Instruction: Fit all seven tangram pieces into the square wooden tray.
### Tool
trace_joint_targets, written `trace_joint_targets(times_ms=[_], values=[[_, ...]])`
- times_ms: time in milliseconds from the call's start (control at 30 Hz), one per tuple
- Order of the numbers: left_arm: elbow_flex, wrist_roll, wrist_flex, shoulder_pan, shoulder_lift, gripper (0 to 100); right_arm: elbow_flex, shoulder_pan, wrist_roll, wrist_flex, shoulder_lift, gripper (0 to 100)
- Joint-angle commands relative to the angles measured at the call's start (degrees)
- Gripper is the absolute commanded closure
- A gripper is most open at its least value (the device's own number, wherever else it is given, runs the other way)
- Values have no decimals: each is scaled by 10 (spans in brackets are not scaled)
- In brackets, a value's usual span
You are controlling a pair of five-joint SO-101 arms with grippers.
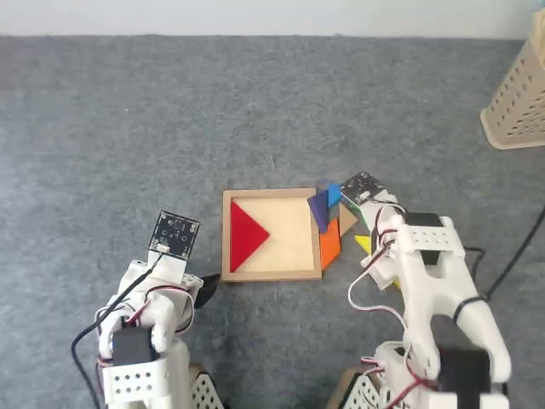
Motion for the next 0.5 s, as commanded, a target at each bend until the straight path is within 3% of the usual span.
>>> trace_joint_targets(times_ms=[0,467], values=[[-3,-3,0,3,-8,647,-4,-11,11,23,-52,690],[-3,-3,0,3,-8,647,-70,-7,65,40,27,689]])
